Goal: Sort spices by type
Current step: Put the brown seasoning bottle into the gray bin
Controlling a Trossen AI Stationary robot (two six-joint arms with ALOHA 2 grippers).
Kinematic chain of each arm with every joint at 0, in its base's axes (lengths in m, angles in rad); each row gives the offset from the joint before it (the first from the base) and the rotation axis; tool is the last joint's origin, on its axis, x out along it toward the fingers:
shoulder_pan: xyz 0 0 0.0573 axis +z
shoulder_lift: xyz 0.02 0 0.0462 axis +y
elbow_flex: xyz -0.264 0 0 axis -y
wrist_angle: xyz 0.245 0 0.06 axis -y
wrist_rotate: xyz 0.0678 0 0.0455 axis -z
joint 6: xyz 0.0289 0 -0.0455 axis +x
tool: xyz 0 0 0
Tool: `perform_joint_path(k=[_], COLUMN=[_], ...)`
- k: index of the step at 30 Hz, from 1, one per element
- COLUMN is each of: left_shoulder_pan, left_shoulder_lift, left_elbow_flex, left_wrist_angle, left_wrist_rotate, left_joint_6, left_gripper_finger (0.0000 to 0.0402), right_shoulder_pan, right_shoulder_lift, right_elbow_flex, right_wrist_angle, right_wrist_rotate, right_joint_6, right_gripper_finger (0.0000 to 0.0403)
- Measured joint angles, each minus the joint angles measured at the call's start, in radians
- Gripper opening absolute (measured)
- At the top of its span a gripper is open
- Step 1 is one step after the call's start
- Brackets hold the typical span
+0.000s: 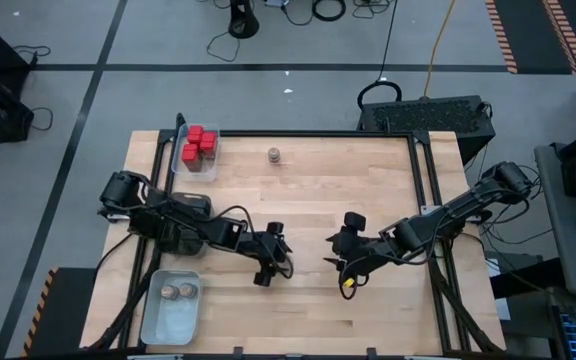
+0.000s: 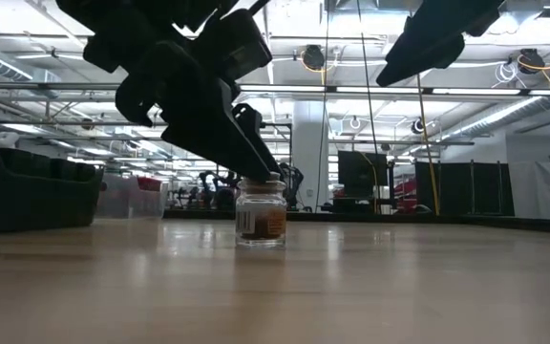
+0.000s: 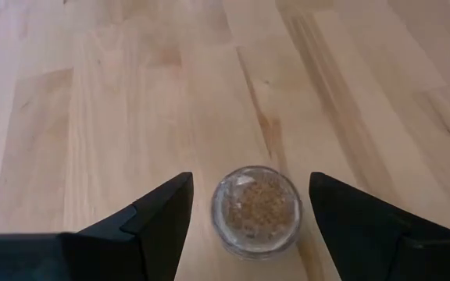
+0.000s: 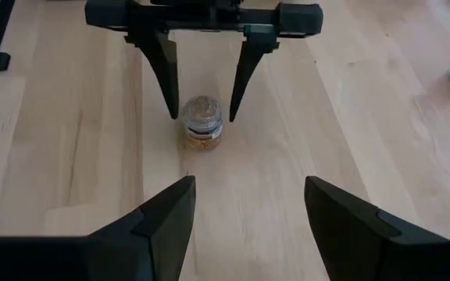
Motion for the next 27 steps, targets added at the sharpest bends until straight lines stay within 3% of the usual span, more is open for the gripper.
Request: perform_joint_path(k=[27], left_shoulder_pan=[0.004], left_shoulder_lift=[0.054], left_elbow_flex=[0.0], left_wrist_angle=[0.049], left_wrist_rotate=[0.036], left_joint_6=[0.009], left_gripper_finger=[0.0262], right_shoulder_pan=[-0.005], right_shoulder_lift=[0.0], right_elbow_flex=[0.0], right_wrist_angle=[0.014], right_wrist_rotate=[-0.004], right_joint_6=[-0.008], right_gripper_finger=[0.0222])
